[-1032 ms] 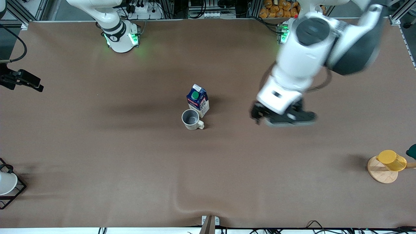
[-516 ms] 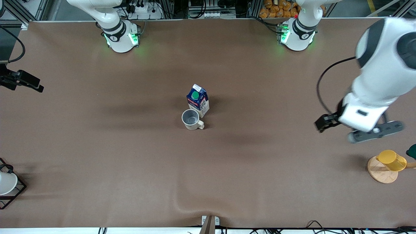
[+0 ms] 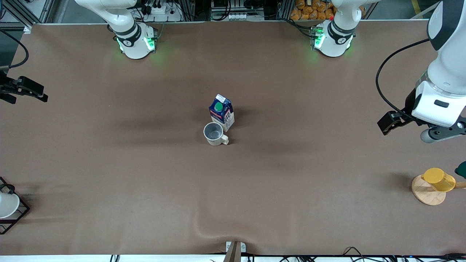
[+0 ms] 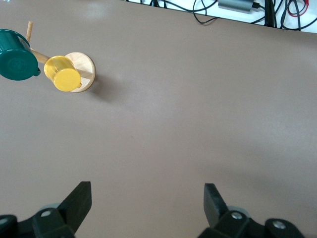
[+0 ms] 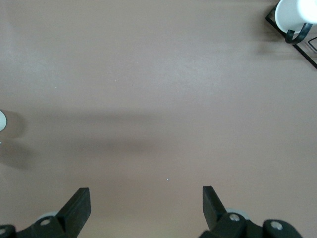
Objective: Place milk next to cup
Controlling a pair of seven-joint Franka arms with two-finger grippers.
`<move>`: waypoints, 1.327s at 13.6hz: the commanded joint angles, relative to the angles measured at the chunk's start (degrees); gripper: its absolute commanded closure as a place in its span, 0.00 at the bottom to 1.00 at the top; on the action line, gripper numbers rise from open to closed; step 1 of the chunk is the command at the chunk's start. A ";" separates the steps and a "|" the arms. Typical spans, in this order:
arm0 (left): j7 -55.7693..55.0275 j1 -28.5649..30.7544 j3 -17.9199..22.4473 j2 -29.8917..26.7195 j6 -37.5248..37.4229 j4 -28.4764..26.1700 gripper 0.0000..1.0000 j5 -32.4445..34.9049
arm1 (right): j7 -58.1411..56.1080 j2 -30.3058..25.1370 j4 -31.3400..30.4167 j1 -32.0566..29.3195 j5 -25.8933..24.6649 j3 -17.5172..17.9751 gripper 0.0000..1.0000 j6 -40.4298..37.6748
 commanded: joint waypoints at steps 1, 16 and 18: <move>1.44 0.25 -0.27 -1.46 -0.65 -1.23 0.00 0.08 | 8.02 0.54 1.27 -0.47 0.82 0.94 0.00 -0.15; 10.23 -11.71 21.08 -9.98 -2.14 -8.34 0.00 -13.71 | 8.57 0.63 1.27 0.24 0.82 0.94 0.00 0.02; 14.51 -11.97 23.53 -12.25 -3.72 -10.53 0.00 -15.20 | 8.57 0.71 1.27 0.15 0.82 0.94 0.00 0.02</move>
